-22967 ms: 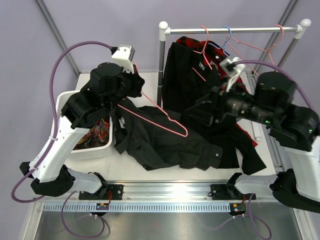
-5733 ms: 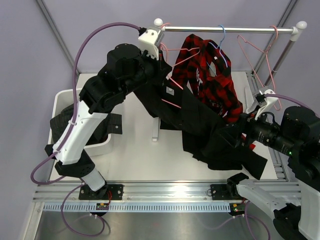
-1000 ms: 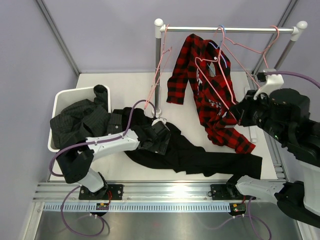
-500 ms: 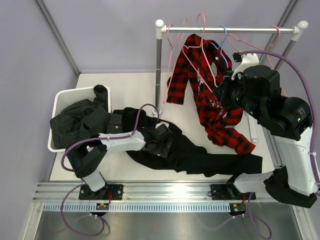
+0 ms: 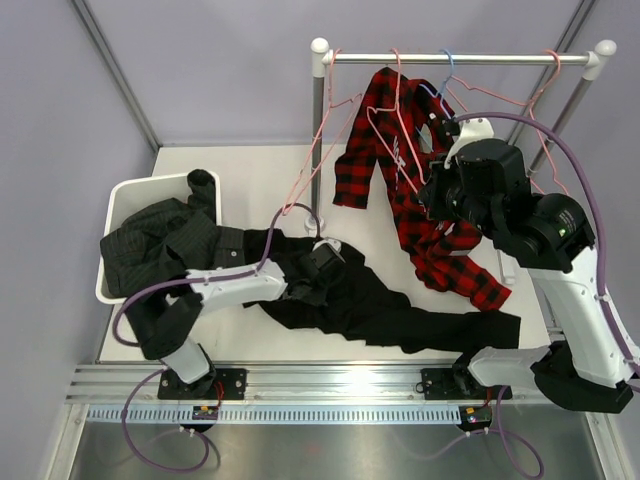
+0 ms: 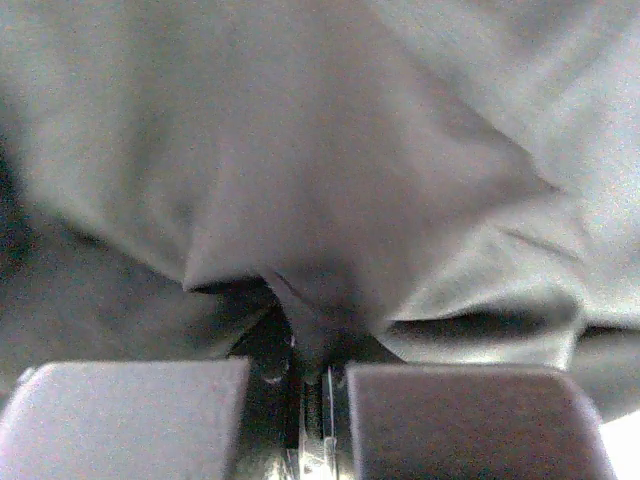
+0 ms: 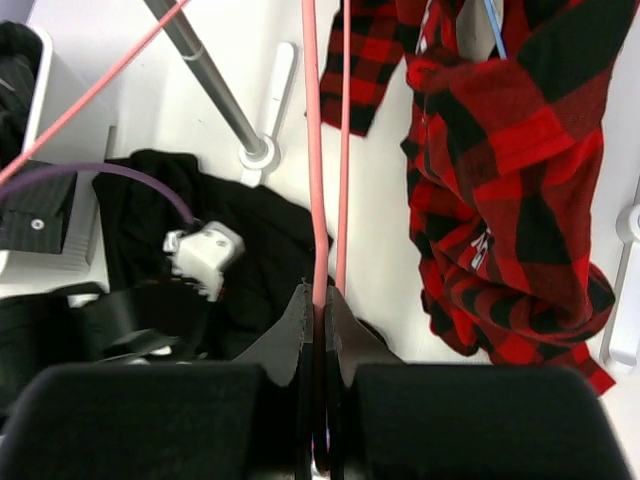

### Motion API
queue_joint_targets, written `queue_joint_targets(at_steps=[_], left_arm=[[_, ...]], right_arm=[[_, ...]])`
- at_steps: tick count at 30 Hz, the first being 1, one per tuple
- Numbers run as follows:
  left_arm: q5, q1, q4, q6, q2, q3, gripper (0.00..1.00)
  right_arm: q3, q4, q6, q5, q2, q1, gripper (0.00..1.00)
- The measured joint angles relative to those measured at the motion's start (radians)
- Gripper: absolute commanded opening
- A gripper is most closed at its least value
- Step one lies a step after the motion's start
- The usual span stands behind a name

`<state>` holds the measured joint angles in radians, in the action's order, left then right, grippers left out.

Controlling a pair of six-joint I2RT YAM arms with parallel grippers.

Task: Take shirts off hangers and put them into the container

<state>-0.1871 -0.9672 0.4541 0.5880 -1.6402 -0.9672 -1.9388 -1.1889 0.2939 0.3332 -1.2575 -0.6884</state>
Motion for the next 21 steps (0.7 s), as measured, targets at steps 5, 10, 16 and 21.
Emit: queue_joint_targets(at_steps=[5, 10, 16, 21], left_arm=[[-0.091, -0.005, 0.211, -0.044, 0.253, -0.169, 0.0], [-0.245, -0.004, 0.296, -0.131, 0.439, -0.494, 0.0], [-0.44, 0.019, 0.42, -0.247, 0.527, -0.782, 0.0], [-0.527, 0.02, 0.48, -0.338, 0.554, -0.861, 0.0]], right_arm=[[0.071, 0.026, 0.006, 0.014, 0.054, 0.0, 0.17], [0.077, 0.025, 0.011, 0.021, 0.096, 0.0, 0.99], [0.049, 0.016, -0.013, 0.026, 0.113, 0.0, 0.99], [0.028, 0.017, -0.034, 0.026, 0.144, 0.0, 1.0]])
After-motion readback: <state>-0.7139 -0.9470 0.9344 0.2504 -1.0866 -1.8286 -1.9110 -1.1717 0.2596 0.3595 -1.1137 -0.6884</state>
